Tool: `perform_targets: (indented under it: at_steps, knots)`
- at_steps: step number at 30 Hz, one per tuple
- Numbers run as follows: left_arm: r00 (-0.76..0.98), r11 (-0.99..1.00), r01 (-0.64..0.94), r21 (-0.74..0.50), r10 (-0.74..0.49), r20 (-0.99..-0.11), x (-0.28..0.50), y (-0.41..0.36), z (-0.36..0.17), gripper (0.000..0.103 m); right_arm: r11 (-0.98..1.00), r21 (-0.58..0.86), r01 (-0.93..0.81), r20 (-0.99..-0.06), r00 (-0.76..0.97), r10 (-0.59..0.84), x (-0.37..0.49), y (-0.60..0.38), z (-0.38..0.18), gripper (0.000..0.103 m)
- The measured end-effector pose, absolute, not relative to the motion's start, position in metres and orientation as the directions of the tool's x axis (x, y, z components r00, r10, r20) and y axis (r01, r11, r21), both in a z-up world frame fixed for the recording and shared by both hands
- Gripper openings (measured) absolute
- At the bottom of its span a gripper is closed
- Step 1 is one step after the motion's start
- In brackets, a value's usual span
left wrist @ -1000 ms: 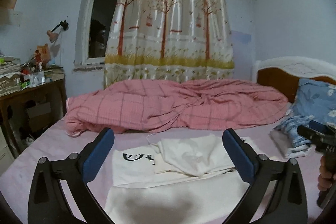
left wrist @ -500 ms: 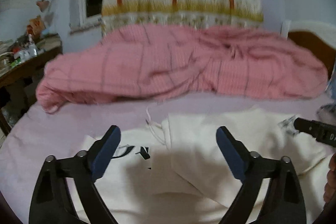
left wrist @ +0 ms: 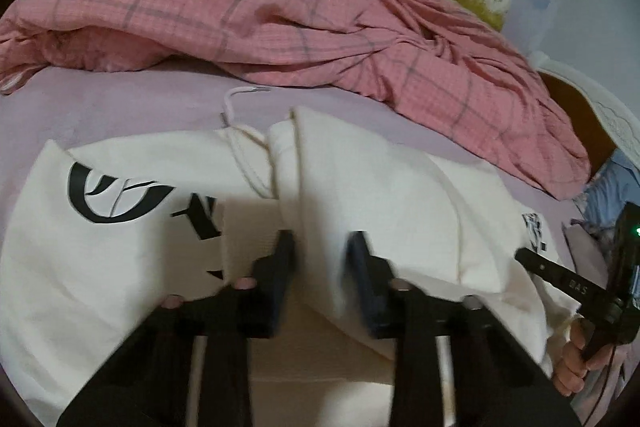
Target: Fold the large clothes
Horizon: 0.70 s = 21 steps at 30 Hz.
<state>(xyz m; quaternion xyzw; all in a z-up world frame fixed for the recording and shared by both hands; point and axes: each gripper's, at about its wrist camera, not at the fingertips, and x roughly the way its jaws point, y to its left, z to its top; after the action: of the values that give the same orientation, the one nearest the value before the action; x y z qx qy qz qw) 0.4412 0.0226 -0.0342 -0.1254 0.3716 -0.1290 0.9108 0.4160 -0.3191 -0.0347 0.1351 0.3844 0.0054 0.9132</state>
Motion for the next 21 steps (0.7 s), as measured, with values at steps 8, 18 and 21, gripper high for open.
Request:
perform_targets:
  at_steps: [8, 18, 21]
  knots:
    - [0.735, 0.973, 0.104, -0.205, -0.214, -0.644, 0.437, 0.011, -0.021, 0.01, 0.978, 0.194, 0.071, -0.629, 0.774, 0.068, 0.396, -0.313, -0.005, 0.009]
    - [0.721, 0.873, 0.028, -0.487, -0.355, -0.595, 0.446, 0.064, -0.038, 0.047, 0.96, 0.253, 0.117, -0.709, 0.698, 0.102, 0.412, -0.327, -0.033, 0.009]
    - [0.729, 0.852, -0.013, -0.524, -0.351, -0.587, 0.448, 0.079, -0.04, 0.047, 0.965, 0.233, 0.122, -0.681, 0.728, 0.072, 0.405, -0.326, -0.023, 0.012]
